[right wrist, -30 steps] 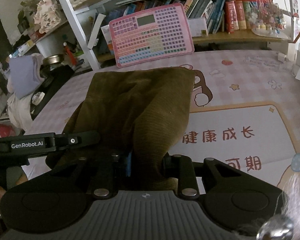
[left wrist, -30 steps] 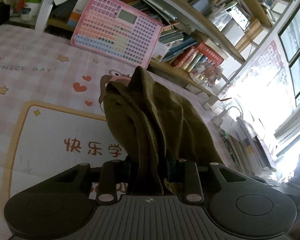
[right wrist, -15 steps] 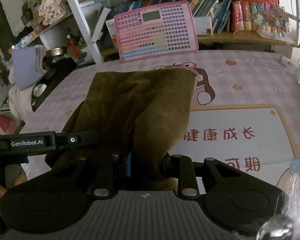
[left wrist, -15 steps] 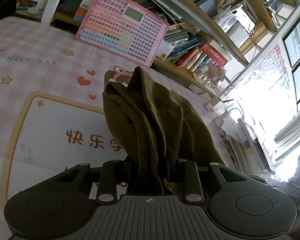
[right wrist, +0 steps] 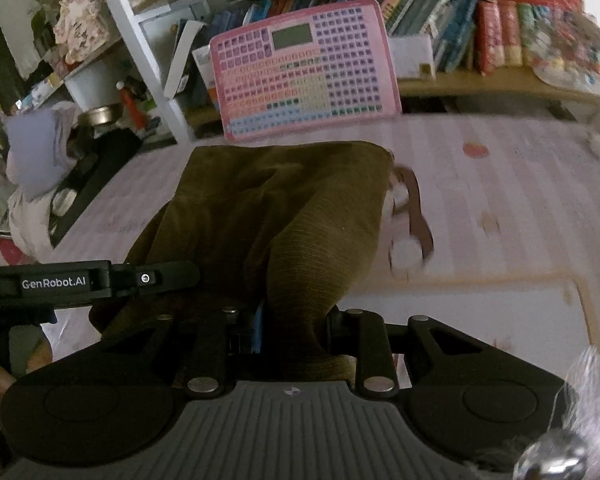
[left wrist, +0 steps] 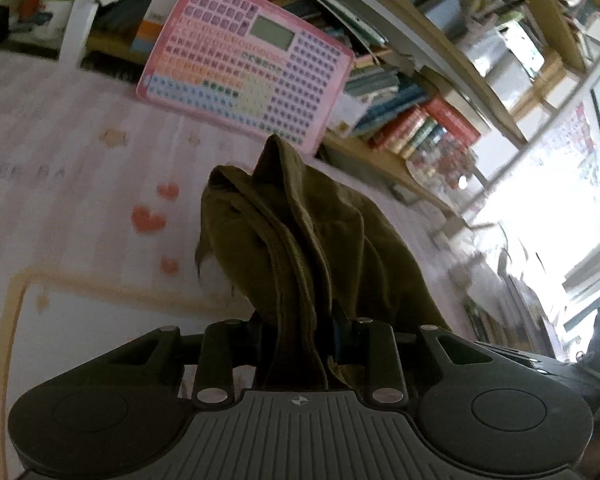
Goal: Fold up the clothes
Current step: 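Carry the folded bundle with both grippers and lower it onto the mat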
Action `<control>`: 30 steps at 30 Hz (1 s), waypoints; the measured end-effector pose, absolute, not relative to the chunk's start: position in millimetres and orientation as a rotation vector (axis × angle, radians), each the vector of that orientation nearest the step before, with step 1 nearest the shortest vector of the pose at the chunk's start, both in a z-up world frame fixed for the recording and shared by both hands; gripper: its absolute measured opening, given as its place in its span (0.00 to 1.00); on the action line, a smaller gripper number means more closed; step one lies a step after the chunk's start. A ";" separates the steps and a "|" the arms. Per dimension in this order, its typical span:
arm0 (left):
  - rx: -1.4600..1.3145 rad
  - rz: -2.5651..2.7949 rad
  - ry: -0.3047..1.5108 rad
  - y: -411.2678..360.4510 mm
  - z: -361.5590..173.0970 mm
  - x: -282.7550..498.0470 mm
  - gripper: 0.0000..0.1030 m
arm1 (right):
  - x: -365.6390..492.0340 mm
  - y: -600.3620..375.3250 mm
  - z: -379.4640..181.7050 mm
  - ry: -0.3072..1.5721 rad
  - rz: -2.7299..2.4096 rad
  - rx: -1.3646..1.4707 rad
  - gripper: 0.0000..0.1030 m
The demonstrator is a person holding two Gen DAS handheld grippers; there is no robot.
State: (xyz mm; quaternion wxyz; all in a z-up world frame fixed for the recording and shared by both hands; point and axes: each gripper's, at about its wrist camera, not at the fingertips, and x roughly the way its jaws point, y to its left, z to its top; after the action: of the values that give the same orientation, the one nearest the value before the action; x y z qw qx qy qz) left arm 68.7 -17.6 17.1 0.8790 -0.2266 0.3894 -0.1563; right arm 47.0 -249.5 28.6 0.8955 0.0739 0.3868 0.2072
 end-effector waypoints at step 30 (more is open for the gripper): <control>-0.494 -0.184 0.764 -2.1 -51.9 240.4 0.36 | 272.4 -252.7 -45.2 0.828 0.507 0.249 0.36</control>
State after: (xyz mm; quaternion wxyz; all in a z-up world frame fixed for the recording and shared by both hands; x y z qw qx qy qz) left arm 240.4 -2.1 -51.9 0.8941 -0.2382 0.3686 -0.0889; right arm 272.4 -252.7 -45.2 0.8771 0.1195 0.3968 0.2429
